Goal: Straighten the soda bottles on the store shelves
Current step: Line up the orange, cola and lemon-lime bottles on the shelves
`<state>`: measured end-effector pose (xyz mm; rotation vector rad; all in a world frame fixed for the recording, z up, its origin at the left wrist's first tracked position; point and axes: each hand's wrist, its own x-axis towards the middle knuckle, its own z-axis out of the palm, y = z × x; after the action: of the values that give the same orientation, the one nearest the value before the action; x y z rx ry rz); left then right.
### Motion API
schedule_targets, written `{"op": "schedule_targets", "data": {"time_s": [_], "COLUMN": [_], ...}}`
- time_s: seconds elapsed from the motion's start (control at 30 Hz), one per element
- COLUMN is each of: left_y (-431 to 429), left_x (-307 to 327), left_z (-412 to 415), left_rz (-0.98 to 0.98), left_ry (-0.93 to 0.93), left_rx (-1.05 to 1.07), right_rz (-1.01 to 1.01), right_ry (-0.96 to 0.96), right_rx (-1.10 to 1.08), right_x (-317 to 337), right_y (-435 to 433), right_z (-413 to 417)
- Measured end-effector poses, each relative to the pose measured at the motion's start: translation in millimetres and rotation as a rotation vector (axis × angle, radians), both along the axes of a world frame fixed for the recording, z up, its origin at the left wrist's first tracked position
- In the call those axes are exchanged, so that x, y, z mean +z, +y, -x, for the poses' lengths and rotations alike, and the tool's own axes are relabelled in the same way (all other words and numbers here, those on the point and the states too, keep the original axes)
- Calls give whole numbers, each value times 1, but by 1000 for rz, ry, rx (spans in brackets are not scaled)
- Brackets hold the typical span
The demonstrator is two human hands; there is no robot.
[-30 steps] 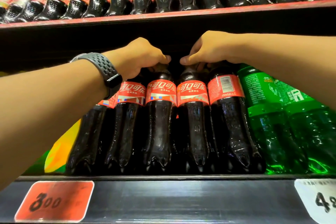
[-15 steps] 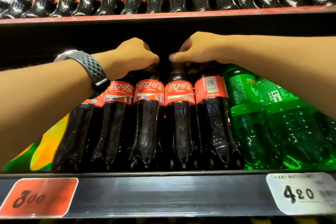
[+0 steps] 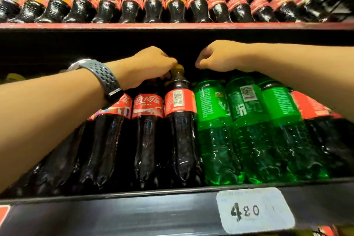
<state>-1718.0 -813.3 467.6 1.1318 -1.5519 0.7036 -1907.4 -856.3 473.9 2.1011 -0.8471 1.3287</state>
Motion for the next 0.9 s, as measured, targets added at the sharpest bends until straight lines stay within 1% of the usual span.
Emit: {"op": "schedule_targets", "data": {"time_s": [0.07, 0.27, 0.37, 0.47, 0.63, 0.77, 0.9], "left_y": [-1, -1, -2, -2, 1, 4, 5], "left_x": [0, -2, -3, -1, 1, 1, 0], "left_z": [5, 14, 16, 17, 17, 15, 14], "left_rz": [-19, -20, -9, -14, -92, -116, -126], "left_ry": [25, 91, 134, 168, 172, 156, 172], "left_rx": [-32, 1, -48, -81, -95, -81, -72], "right_rz": [-1, 12, 16, 28, 74, 68, 71], "right_ry": [26, 124, 159, 148, 98, 27, 3], "right_rx": [1, -36, -12, 37, 64, 63, 46], "right_x": [-1, 4, 6, 9, 14, 16, 13], "right_y": [-1, -2, -8, -14, -20, -23, -24], "right_z": [3, 8, 13, 16, 14, 12, 9]}}
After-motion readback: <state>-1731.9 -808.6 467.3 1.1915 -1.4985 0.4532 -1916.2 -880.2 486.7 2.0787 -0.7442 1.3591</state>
